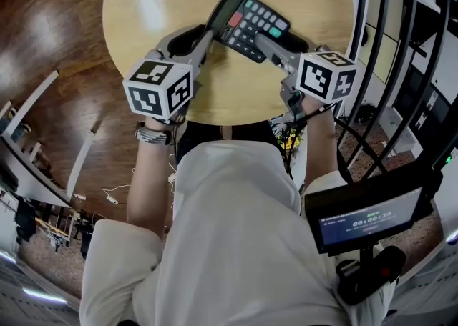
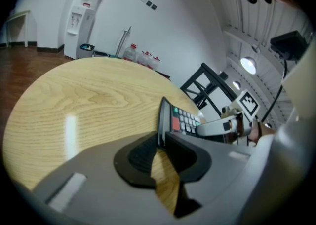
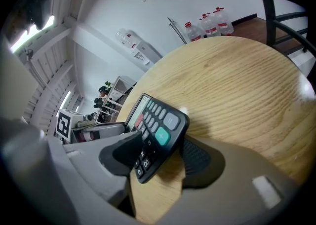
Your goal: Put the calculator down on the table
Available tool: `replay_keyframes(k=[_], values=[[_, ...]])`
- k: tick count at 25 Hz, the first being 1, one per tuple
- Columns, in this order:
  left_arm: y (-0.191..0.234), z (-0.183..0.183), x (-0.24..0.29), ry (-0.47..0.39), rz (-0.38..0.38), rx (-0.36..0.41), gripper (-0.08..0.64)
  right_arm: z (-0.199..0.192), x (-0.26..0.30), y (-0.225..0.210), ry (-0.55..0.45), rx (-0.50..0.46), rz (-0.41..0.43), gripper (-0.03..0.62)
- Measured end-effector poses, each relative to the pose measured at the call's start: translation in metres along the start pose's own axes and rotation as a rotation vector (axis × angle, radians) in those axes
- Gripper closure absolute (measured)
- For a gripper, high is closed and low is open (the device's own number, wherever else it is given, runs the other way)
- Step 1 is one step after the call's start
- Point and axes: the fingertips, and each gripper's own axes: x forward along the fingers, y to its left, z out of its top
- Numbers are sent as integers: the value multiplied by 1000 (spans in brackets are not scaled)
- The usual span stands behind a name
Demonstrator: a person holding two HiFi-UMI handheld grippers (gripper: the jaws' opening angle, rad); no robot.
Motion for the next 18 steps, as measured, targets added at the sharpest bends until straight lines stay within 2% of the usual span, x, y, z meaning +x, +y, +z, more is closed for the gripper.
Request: replay_keyframes(k=[6,12,18], values=[[0,0,1,-1,8,9,495,-1,-2,-6,1,0,-27,354],[1,5,0,-10,-4,-5,500,4,-11,-21,-20,-16,-97,354],[2,7,0,-10,-1,1,503,5,-13,-26,-27,-6,-113,353]])
